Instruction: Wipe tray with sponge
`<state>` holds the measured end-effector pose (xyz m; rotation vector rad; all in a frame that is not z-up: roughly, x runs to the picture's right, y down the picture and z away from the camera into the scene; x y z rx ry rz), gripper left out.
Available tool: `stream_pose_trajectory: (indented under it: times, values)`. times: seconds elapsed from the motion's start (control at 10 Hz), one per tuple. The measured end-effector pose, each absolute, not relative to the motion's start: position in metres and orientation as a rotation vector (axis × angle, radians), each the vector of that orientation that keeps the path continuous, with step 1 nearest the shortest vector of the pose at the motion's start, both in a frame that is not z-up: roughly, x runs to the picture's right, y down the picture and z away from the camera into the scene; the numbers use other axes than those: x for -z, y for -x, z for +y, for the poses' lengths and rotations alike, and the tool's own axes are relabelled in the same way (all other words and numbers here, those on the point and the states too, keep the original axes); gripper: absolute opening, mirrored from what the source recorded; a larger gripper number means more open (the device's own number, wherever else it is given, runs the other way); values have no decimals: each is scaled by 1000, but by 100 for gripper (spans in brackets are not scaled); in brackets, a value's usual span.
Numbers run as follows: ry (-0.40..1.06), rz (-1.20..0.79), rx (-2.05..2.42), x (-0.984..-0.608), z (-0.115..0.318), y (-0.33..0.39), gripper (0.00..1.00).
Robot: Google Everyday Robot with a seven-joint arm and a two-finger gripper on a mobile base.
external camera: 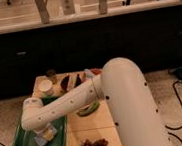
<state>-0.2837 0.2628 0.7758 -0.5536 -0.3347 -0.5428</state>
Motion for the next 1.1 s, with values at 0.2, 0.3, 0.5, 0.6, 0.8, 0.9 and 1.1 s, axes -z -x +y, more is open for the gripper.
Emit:
stream_pose_trajectory:
  times: [0.2,0.3,0.5,0.6,0.8,0.9,1.1]
  values:
    - [553,-319,528,-777,258,277,1]
    - [547,-309,520,-778,253,274,1]
    - [531,-283,501,-781,237,267,1]
    - [526,-276,499,-784,230,266,1]
    - [520,-273,524,-791,212,277,1]
    - [526,-277,548,-792,209,288,1]
    - [535,-303,618,-792,213,318,1]
